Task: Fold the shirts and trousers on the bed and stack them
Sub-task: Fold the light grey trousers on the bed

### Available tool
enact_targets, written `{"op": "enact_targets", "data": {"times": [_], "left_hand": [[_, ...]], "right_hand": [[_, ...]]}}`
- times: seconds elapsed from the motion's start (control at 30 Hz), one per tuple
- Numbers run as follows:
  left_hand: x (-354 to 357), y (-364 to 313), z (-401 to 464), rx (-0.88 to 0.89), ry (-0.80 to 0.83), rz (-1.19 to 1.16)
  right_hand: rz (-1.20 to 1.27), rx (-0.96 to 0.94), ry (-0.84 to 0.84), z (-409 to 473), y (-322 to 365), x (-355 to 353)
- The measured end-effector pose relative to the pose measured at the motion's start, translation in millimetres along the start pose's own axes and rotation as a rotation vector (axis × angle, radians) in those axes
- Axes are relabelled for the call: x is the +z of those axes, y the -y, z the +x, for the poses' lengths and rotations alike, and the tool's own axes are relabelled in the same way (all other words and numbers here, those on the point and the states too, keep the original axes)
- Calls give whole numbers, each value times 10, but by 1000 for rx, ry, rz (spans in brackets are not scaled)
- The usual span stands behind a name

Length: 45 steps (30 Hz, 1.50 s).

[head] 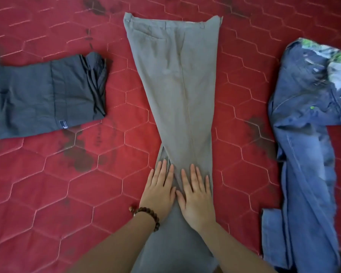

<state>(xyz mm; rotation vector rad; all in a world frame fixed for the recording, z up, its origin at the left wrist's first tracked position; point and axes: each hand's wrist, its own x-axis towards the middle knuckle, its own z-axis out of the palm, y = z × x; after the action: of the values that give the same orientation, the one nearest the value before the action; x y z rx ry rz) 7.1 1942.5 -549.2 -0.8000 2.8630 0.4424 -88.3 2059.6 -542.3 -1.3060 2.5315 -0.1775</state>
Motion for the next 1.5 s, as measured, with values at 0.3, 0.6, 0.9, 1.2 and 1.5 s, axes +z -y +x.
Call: {"op": "enact_targets", "data": {"times": [0.3, 0.6, 0.9, 1.2, 1.5], "left_hand": [[165, -259, -1145, -247, 60, -122], [-17, -235, -1507, -283, 246, -199], [-173, -235, -1441, -279, 362, -165], [-157, -199, -1494, -268, 342, -160], [-382, -135, -1347, -586, 171, -579]], "right_hand": [[220, 385, -48, -1101, 105, 4], [671, 619, -307, -1191, 95, -829], [32, 203, -288, -494, -834, -2464], [-557, 429, -132, 56, -1645, -2753], [-231, 78, 132, -650, -601, -1343]]}}
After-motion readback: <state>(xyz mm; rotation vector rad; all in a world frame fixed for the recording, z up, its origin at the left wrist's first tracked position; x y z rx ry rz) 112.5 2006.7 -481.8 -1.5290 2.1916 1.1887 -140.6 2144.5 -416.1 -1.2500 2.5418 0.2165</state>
